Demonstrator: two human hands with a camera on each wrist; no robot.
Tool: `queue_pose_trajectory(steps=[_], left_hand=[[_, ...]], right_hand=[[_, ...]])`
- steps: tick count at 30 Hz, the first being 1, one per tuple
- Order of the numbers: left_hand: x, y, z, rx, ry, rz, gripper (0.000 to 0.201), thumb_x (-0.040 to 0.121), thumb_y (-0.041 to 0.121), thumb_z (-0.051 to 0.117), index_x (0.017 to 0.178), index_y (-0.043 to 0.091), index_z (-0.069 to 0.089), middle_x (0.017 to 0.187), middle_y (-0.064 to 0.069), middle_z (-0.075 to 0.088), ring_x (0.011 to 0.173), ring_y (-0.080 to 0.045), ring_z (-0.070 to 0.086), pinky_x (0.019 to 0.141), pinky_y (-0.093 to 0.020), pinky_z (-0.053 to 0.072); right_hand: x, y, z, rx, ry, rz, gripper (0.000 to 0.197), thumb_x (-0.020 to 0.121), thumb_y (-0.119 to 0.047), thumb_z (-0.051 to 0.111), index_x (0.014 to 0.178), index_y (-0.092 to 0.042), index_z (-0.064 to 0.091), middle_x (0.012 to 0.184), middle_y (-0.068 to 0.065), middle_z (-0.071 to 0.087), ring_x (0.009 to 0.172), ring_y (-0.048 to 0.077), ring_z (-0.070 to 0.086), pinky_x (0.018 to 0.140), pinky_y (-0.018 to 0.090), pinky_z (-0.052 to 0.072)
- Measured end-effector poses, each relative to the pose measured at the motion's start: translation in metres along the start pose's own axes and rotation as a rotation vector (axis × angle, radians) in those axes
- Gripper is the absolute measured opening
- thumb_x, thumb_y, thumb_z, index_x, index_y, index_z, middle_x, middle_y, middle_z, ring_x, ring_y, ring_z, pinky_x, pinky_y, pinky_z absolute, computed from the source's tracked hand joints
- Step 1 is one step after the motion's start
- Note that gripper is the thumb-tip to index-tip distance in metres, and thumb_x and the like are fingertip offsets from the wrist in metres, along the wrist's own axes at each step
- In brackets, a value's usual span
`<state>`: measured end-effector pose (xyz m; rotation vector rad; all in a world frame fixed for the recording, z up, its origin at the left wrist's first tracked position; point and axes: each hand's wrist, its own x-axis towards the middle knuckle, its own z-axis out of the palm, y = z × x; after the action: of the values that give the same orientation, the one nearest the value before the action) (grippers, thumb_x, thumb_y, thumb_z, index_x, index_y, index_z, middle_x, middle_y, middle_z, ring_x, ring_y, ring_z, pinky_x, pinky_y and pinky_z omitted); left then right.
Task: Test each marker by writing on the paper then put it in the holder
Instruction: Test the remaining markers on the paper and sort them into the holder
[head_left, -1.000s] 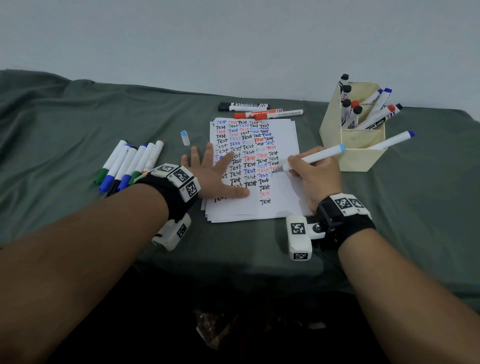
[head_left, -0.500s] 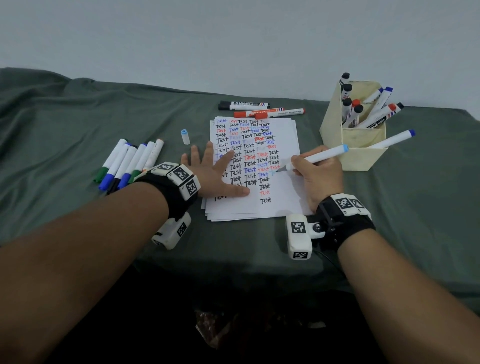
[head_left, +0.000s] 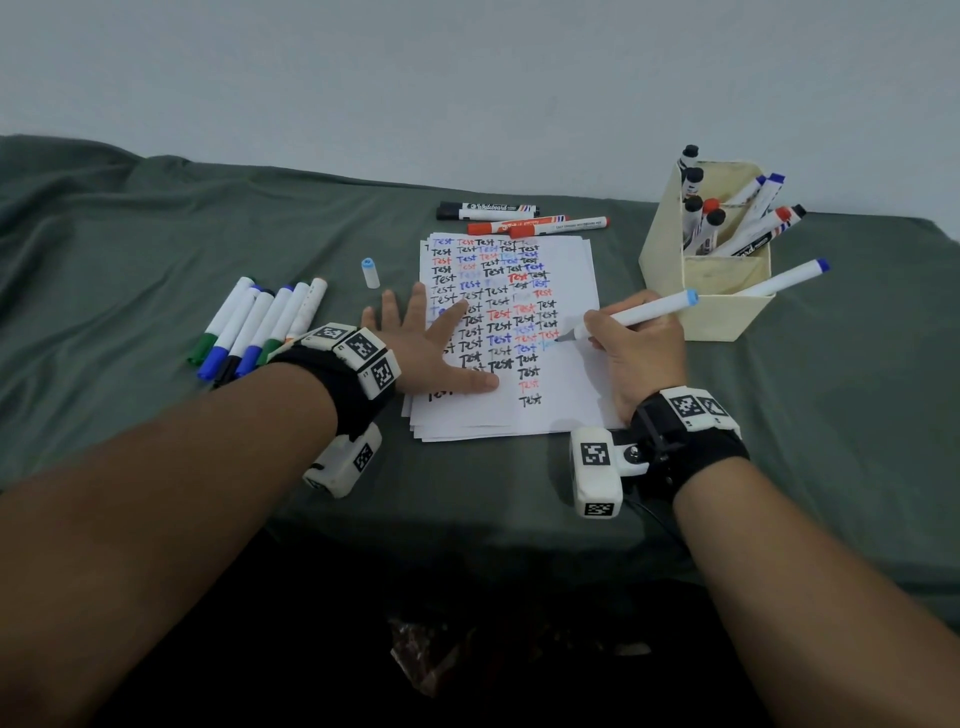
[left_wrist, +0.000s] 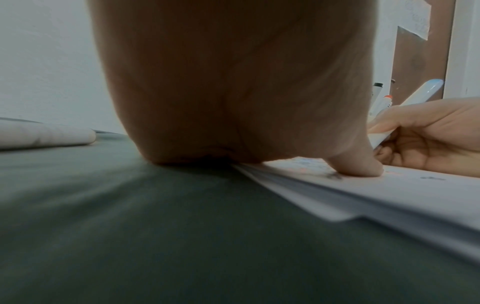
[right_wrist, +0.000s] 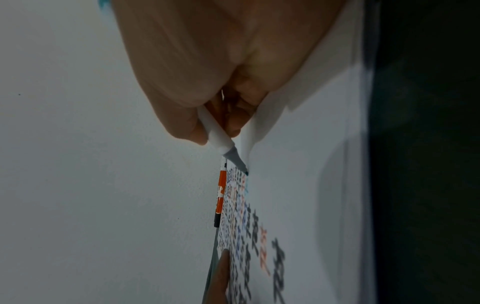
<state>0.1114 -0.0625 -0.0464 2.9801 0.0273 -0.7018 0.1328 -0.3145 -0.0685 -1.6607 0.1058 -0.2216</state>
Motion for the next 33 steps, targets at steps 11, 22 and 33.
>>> queue_pose_trajectory(steps=[11, 22, 33], left_hand=[[-0.002, 0.000, -0.001, -0.005, -0.012, 0.001, 0.129, 0.044, 0.108, 0.025, 0.150, 0.049, -0.020, 0.161, -0.005, -0.033, 0.147, -0.041, -0.026, 0.119, -0.062, -0.008], [-0.007, 0.004, 0.002, 0.085, -0.051, 0.263, 0.141, 0.028, 0.106, 0.051, 0.143, 0.062, -0.019, 0.160, 0.009, -0.033, 0.148, -0.028, -0.030, 0.114, -0.069, -0.012], [-0.022, 0.001, -0.003, 0.000, -0.017, 0.342, 0.111, 0.070, 0.071, 0.074, 0.155, 0.050, 0.005, 0.164, 0.006, -0.024, 0.153, -0.022, -0.015, 0.122, -0.050, 0.002]], right_hand=[[0.001, 0.002, 0.000, 0.054, 0.029, 0.013, 0.016, 0.069, -0.024, 0.076, 0.064, -0.033, 0.064, 0.068, -0.003, 0.067, 0.065, 0.015, 0.063, 0.068, 0.035, 0.055], [0.006, 0.003, -0.002, 0.517, 0.095, 0.109, 0.014, 0.081, -0.004, 0.078, 0.077, -0.013, 0.068, 0.073, 0.009, 0.070, 0.071, 0.025, 0.063, 0.073, 0.035, 0.055], [-0.001, -0.005, -0.011, 0.387, 0.136, 0.093, 0.011, 0.082, -0.012, 0.082, 0.077, -0.017, 0.073, 0.076, 0.003, 0.074, 0.070, 0.015, 0.068, 0.067, 0.027, 0.058]])
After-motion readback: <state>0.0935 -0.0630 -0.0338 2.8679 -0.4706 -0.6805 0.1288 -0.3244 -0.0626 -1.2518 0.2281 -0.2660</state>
